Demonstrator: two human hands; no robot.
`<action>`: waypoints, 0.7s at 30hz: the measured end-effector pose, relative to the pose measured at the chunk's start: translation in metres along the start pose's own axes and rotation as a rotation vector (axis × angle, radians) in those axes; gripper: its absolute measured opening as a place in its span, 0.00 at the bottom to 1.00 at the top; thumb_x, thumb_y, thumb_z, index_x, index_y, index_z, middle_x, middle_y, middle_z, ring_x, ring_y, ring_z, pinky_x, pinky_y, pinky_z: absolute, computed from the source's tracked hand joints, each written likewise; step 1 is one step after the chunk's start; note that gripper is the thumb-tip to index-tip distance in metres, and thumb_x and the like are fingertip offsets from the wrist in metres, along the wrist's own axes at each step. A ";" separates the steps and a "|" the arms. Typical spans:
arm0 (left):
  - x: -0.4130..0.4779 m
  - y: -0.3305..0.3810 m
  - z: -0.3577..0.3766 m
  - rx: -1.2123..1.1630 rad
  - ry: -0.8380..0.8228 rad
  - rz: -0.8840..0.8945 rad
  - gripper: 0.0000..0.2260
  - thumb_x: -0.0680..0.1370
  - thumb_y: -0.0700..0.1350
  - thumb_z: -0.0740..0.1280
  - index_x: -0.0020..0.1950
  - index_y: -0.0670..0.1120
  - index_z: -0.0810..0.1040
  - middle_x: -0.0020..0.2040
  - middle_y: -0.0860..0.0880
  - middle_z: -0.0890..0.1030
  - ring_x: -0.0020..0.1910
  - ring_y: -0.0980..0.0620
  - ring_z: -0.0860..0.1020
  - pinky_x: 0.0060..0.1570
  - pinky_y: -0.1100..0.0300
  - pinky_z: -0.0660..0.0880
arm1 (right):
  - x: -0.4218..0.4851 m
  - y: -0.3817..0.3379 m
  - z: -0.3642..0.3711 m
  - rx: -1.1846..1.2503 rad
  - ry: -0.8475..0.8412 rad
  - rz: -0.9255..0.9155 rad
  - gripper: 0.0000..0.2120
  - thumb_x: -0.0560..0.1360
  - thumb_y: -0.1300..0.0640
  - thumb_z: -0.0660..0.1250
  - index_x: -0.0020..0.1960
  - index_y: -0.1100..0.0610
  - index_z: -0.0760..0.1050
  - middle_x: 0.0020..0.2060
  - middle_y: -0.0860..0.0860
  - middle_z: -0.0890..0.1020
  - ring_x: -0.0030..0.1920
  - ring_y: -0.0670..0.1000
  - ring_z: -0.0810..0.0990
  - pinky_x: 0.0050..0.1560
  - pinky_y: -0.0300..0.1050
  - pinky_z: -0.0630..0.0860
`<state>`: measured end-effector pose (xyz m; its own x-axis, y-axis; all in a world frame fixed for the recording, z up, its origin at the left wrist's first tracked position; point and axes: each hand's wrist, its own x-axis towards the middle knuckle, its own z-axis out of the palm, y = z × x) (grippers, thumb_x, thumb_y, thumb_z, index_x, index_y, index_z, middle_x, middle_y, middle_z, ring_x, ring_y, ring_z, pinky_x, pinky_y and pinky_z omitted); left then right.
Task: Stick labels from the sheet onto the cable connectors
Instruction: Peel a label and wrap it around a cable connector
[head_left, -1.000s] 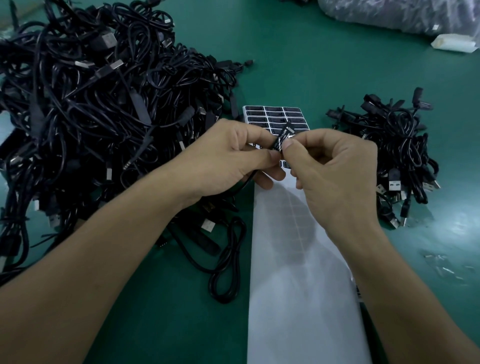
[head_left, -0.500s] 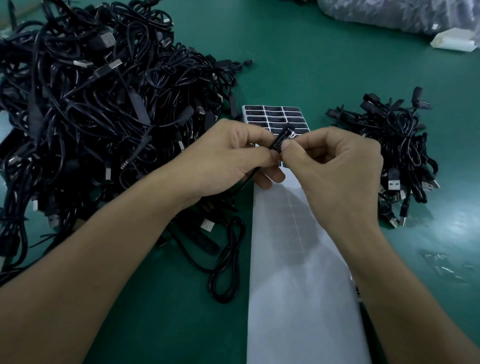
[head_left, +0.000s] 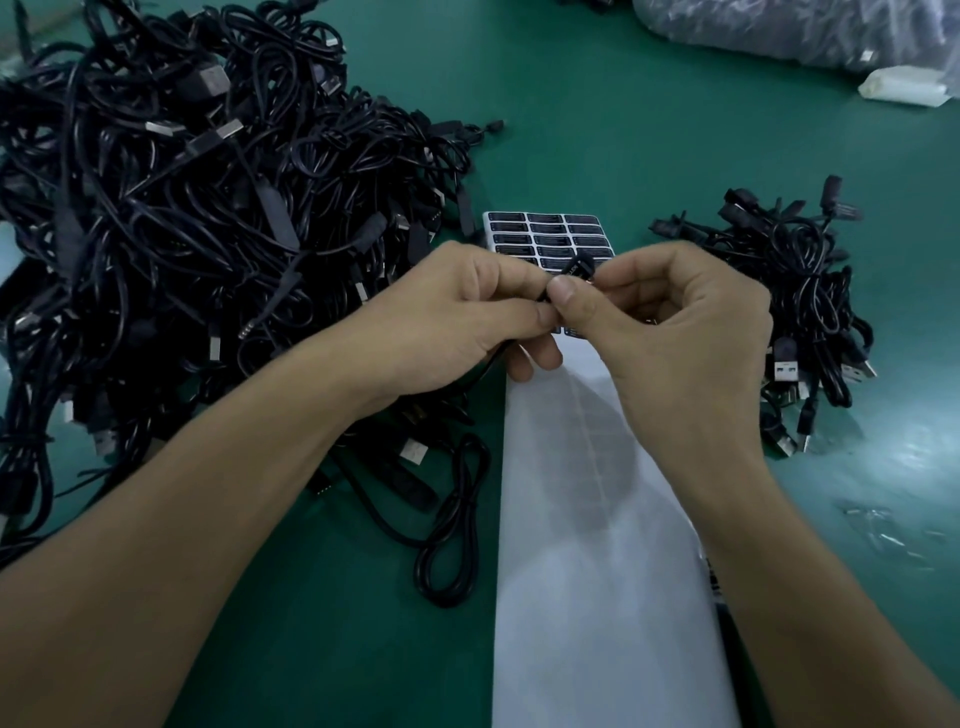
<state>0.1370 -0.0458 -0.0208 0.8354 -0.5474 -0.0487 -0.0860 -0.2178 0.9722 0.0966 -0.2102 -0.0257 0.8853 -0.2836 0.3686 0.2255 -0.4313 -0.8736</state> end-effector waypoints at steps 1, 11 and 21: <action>0.000 0.000 0.000 0.007 -0.004 0.003 0.09 0.82 0.39 0.65 0.51 0.48 0.85 0.36 0.49 0.84 0.35 0.56 0.80 0.42 0.67 0.77 | 0.000 0.000 0.000 0.006 -0.008 0.010 0.12 0.69 0.51 0.80 0.46 0.44 0.78 0.35 0.42 0.84 0.37 0.45 0.84 0.40 0.37 0.79; 0.000 0.000 0.005 0.132 0.033 0.036 0.09 0.82 0.40 0.65 0.45 0.46 0.83 0.32 0.54 0.82 0.32 0.61 0.77 0.38 0.68 0.75 | 0.002 0.003 -0.001 0.039 -0.049 0.007 0.06 0.75 0.54 0.73 0.41 0.45 0.82 0.31 0.40 0.83 0.33 0.41 0.81 0.36 0.35 0.75; 0.003 0.000 0.007 0.232 0.303 0.316 0.11 0.81 0.45 0.68 0.45 0.39 0.84 0.36 0.37 0.79 0.33 0.44 0.73 0.35 0.54 0.71 | -0.001 -0.005 0.002 0.081 -0.066 0.018 0.13 0.81 0.48 0.61 0.43 0.48 0.81 0.32 0.46 0.82 0.33 0.43 0.78 0.35 0.40 0.74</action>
<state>0.1353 -0.0528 -0.0227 0.8663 -0.3640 0.3421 -0.4502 -0.2723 0.8504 0.0960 -0.2058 -0.0224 0.9138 -0.2324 0.3331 0.2391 -0.3553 -0.9037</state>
